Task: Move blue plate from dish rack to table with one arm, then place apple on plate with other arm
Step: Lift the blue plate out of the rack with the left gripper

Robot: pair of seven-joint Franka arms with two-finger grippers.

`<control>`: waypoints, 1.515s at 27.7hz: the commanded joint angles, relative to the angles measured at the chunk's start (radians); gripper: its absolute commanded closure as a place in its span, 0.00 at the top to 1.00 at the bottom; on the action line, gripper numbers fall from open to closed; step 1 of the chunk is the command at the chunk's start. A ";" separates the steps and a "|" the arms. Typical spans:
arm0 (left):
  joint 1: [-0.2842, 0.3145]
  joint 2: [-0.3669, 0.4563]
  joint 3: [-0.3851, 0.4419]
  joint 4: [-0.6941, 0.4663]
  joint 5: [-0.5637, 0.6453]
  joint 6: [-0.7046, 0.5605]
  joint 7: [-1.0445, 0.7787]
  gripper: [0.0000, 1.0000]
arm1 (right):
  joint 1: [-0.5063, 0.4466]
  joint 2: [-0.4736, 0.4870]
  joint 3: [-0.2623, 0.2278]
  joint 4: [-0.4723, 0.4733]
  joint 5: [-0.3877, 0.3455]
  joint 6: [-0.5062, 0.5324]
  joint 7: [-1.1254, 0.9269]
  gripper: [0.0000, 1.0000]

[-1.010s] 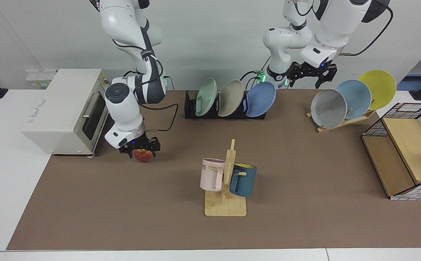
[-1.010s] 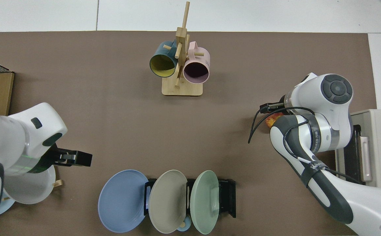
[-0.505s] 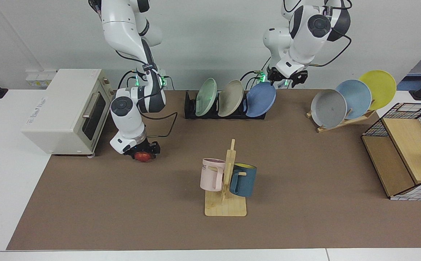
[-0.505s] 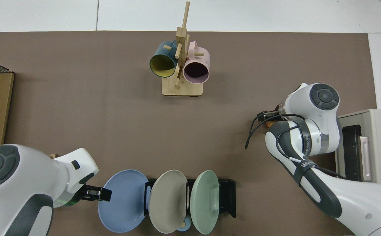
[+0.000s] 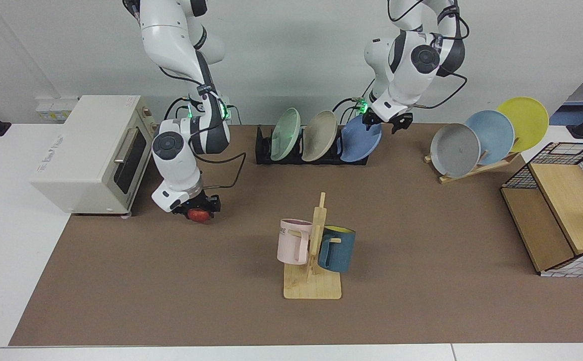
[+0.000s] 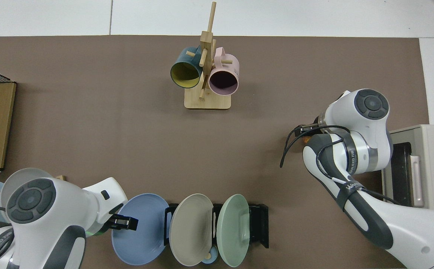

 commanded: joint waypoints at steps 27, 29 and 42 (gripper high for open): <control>0.007 -0.012 0.013 0.250 0.188 -0.188 0.020 0.00 | -0.005 -0.209 -0.004 0.174 0.080 -0.298 -0.069 0.00; 0.028 -0.005 0.022 0.291 0.188 -0.186 0.024 0.00 | -0.002 -0.209 -0.004 0.179 0.075 -0.300 -0.067 0.00; 0.043 0.219 0.160 0.394 -0.146 -0.025 0.115 0.00 | -0.001 -0.177 0.008 0.262 -0.003 -0.407 -0.062 0.00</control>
